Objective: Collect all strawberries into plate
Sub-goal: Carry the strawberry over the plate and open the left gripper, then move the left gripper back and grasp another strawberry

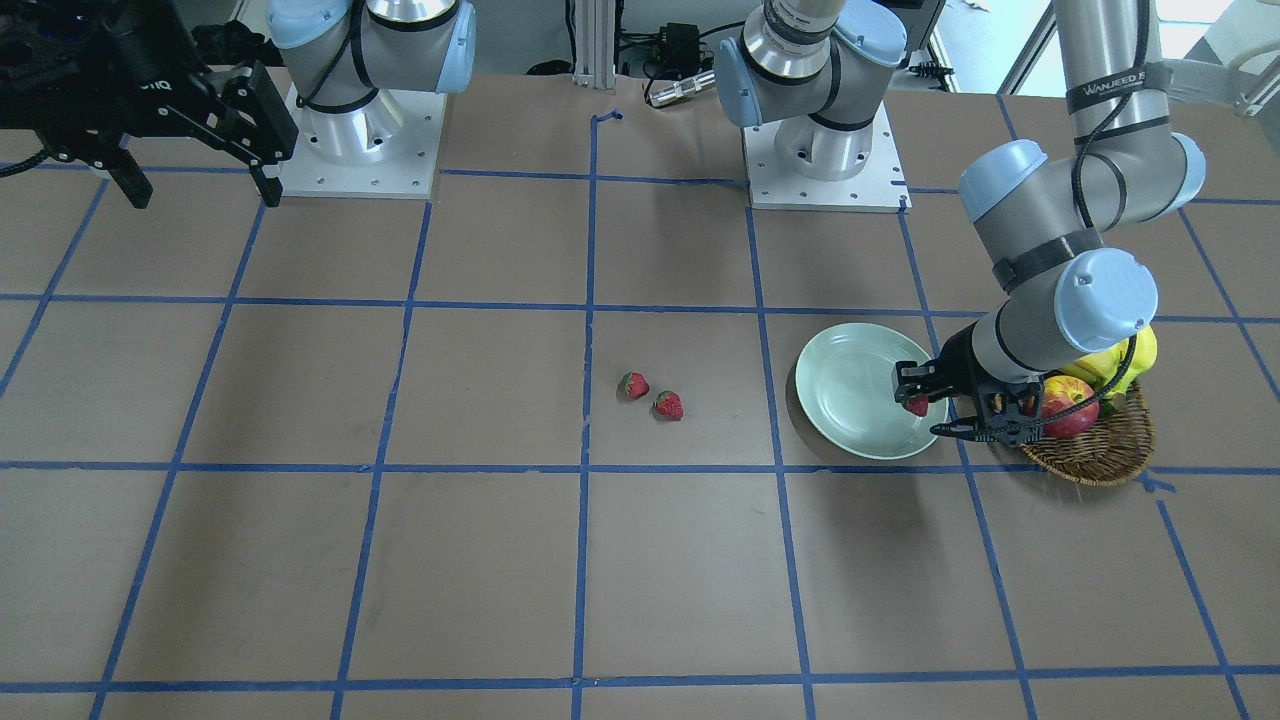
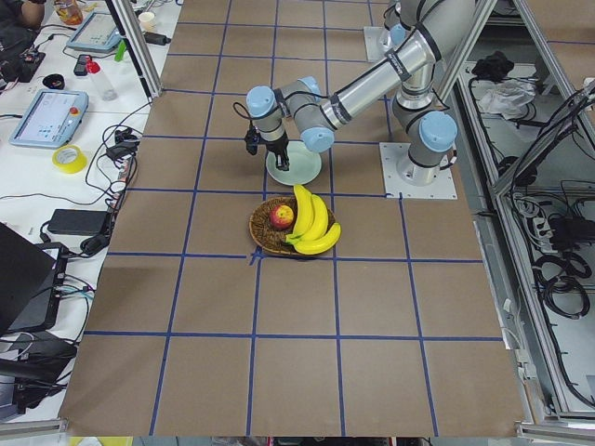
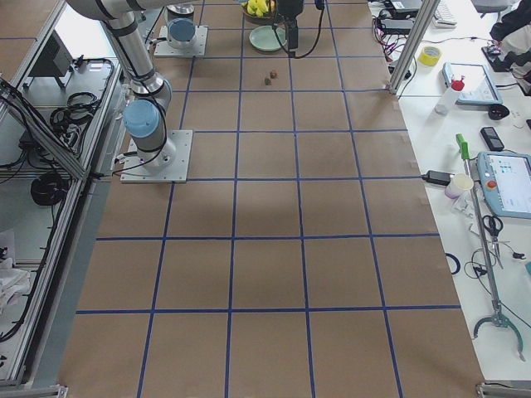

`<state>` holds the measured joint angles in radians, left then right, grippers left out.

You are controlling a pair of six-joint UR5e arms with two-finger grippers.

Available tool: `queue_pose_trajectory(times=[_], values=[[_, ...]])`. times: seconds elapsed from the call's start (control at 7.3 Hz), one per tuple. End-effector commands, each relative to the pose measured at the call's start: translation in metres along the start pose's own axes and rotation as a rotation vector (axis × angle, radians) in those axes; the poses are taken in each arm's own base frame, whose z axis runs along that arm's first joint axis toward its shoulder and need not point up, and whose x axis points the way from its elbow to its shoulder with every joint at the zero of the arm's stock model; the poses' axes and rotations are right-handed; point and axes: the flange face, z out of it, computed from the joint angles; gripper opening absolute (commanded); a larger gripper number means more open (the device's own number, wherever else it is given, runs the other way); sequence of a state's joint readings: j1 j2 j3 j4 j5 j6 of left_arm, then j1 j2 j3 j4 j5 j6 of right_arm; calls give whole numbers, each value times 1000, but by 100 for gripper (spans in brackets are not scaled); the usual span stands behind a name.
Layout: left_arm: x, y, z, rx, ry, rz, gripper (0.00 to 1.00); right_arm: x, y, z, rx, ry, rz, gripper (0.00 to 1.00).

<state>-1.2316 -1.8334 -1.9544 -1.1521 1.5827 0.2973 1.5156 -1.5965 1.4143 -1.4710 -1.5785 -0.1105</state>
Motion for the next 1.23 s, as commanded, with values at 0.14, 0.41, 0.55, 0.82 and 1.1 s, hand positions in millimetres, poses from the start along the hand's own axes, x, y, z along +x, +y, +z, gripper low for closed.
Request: queue_pose_trajectory(times=[0.14, 0.41, 0.55, 0.82, 1.1], values=[[-1, -3, -9, 24, 5, -12, 100, 1, -1, 0, 6, 2, 2, 100], [45, -14, -49, 97, -44, 45, 100, 0, -1, 0, 8, 1, 0, 100], [90, -15, -62, 141, -51, 12, 100, 0, -2, 1, 4, 0, 0, 100], [162, -7, -58, 149, -4, 51, 100, 1, -9, 7, 8, 1, 0, 100], [222, -1, -40, 155, 52, 117, 100, 1, -11, 9, 5, -1, 0, 100]])
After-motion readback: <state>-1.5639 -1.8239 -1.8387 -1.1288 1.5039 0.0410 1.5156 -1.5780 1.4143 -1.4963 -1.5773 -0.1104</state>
